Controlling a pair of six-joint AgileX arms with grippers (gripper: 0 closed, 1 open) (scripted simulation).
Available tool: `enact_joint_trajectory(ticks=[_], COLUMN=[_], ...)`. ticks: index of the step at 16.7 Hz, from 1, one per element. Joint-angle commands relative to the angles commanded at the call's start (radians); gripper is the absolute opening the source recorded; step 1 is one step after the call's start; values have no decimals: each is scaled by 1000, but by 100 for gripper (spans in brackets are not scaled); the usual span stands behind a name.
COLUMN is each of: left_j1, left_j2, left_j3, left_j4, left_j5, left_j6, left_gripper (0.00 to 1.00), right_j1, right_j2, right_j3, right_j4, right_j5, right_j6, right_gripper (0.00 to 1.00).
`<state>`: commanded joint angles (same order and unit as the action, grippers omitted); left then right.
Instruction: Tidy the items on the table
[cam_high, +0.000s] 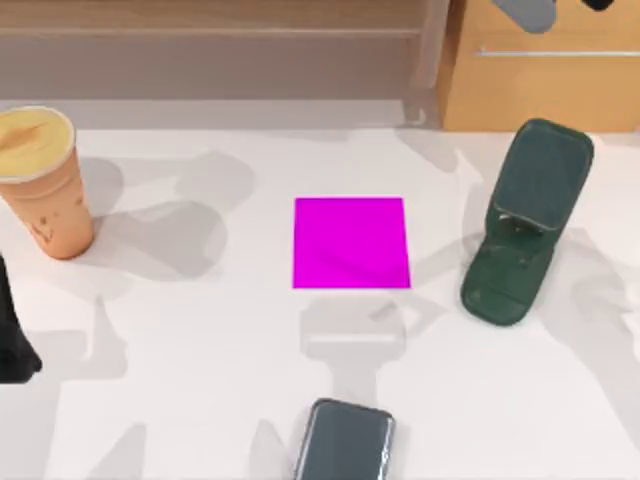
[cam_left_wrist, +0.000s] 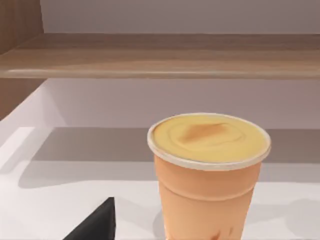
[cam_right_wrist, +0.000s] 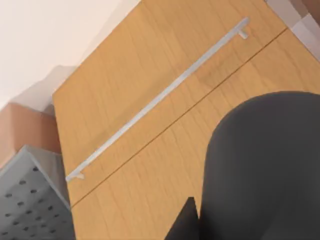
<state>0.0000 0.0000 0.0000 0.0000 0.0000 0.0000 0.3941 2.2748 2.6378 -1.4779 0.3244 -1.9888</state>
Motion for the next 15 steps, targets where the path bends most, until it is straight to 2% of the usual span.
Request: enact_joint_trajectory(ticks=[4,8,11,15], left_j1=[0,0,0,0], left_j2=[0,0,0,0], left_j3=[0,0,0,0], left_j4=[0,0,0,0], left_j5=[0,0,0,0], left_j6=[0,0,0,0], left_gripper=[100,100,100,100], right_j1=[122,191,206,207], right_j2=[248,479,569,585], right_j3=[179,251,263,265], right_j4=[-54,-97,-124,-130], right_j5=[-112,-242,-305,-317], right_j6=[-263,-458,-538,-553], right_gripper=[0,0,0,0])
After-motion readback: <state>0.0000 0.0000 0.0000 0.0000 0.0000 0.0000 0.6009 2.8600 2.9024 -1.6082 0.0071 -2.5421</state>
